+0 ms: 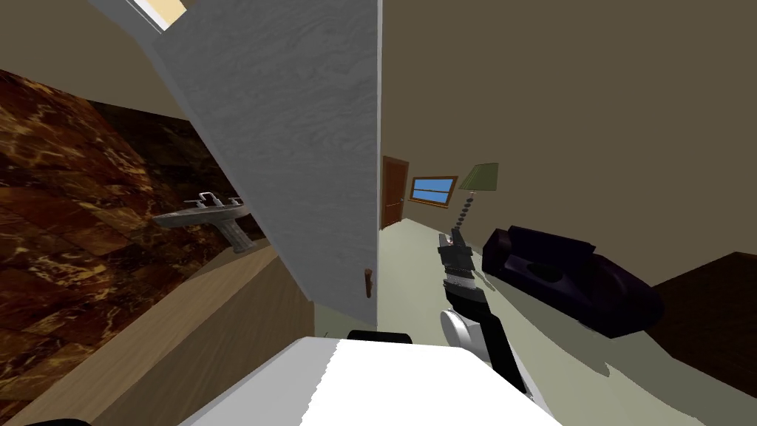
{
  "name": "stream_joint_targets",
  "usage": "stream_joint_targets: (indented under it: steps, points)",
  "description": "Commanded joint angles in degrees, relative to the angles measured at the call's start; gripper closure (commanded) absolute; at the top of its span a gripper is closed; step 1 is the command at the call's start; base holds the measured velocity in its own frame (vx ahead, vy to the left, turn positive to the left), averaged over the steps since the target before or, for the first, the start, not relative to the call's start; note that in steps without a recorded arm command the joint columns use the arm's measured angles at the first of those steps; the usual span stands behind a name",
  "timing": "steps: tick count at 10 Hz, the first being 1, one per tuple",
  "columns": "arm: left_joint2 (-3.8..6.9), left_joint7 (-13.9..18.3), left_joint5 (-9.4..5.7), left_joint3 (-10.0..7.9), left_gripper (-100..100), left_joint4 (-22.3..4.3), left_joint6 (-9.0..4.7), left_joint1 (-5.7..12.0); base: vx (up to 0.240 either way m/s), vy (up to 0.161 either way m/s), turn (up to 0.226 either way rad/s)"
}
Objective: Push the door open
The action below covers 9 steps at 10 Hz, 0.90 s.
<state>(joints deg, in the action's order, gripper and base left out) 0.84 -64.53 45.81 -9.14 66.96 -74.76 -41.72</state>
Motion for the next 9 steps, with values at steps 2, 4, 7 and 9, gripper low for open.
stream_joint_targets:
  steps: [2,4,7,9]
  points:
    - [-0.22,0.57,-2.89,-1.1,-100,0.03,1.92,1.13,0.054,-0.207,0.128]
    - [-1.9,0.84,-4.75,-1.81,-100,-0.06,3.04,1.82,0.065,-0.215,0.141]
    - [-0.7,1.24,-5.19,-1.99,-100,0.51,3.89,2.01,0.058,-0.093,0.036]
    - [0.53,1.46,-5.32,-2.07,-100,0.88,4.86,2.52,0.206,-0.071,-0.017]
